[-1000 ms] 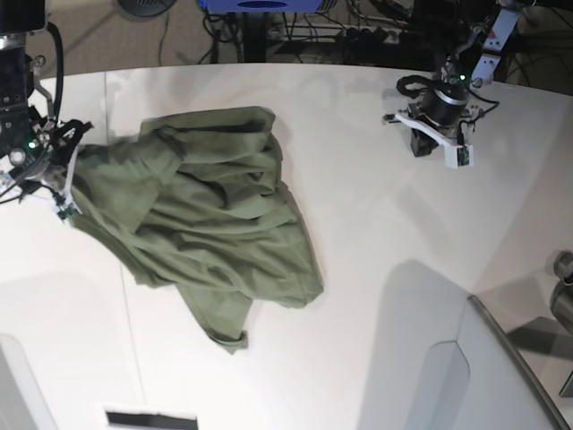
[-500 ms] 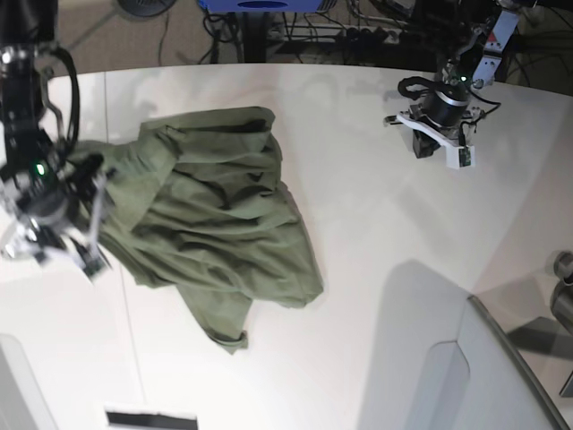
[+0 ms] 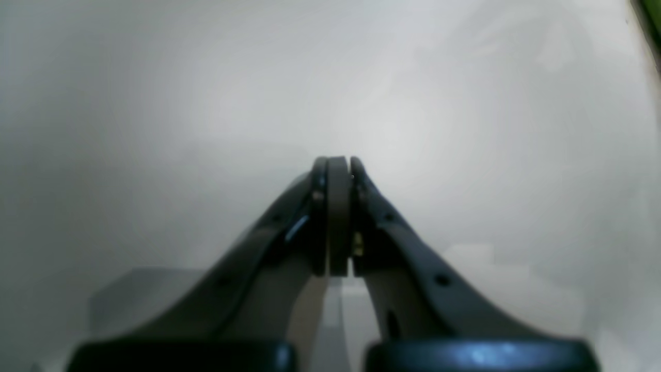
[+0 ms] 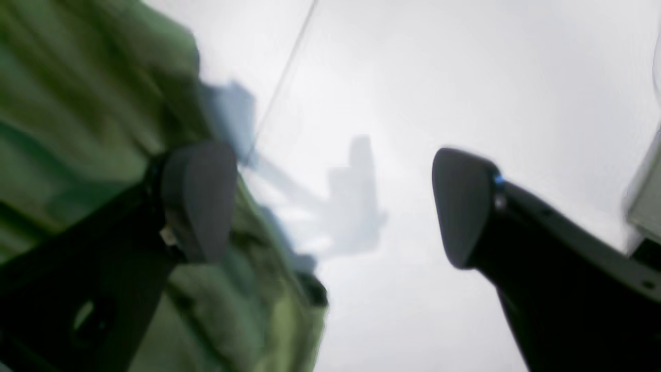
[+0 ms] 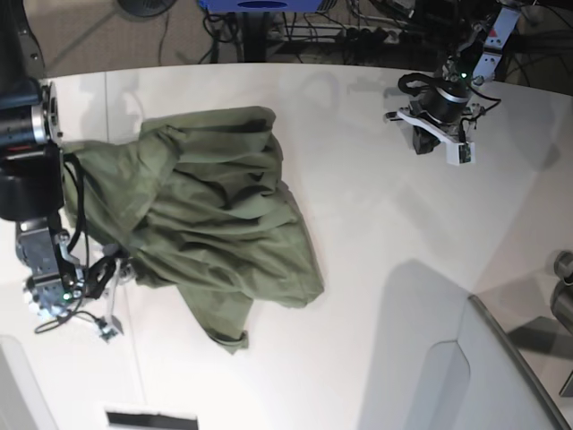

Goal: Layout the t-shirt on the table in an organized manner, then fold the t-shirt properly
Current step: 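Regrasp the shirt edge with the right gripper and pull it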

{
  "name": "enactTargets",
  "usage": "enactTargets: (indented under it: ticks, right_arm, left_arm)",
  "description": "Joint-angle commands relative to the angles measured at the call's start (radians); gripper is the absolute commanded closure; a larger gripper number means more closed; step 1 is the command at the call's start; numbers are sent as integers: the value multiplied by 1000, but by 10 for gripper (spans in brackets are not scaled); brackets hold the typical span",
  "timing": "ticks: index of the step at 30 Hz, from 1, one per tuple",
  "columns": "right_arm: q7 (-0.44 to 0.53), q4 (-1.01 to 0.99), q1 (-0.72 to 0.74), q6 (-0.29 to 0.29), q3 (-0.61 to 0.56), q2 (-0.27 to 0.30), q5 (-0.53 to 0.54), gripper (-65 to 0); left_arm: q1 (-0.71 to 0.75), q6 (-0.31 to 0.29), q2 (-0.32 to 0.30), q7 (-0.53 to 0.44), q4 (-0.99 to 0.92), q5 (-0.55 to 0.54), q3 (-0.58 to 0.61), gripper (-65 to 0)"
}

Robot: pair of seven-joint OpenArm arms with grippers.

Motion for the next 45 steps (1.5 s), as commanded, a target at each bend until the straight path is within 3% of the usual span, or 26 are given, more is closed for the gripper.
enactTargets:
  ticks: [1,3,8,11,17,22,27,31,34,38,39,45]
  right_arm:
    - [18,-11,36,24,3,-13,6,-564]
    - [32,-50,51,58,6,-36,6,-558]
    - [34,-60,54,98,3,-73,6,-467]
    - [38,-63,56,98,3,-82,6,-458]
    - [138,-160,57,98,2,-86,6,-435]
    - [218,-258,68,98,0,-86,6,-267]
    - [219,-271,83,98,5,-86,6,-81]
    - [206,-263,105,98,5,-86,6,-6]
    - [160,-218,109,98,6,-86,6,-27]
    - [74,-159,109,98,2,-86,6,-254]
    - [61,-152,109,98,2,-86,6,-281]
    - [64,-152,108,98,10,-86,6,-294]
  left_arm:
    - [1,-3,-13,-17,13,3,-6,0]
    - [1,-3,-13,-17,13,3,-6,0]
    - [1,-3,-13,-17,13,3,-6,0]
    - [1,-3,-13,-17,13,3,-7,0]
    - [0,-3,-13,-17,11,3,-7,0]
    - [-2,-3,-13,-17,11,3,-7,0]
    - [-3,-3,-12,-17,11,3,-7,0]
    - [0,-3,-12,-17,11,3,-7,0]
    - [3,-3,-12,-17,11,3,-7,0]
    - [4,-3,-12,-17,11,3,-7,0]
    - [4,-3,-12,-17,11,3,-7,0]
    - [4,-3,-12,-17,11,3,-7,0]
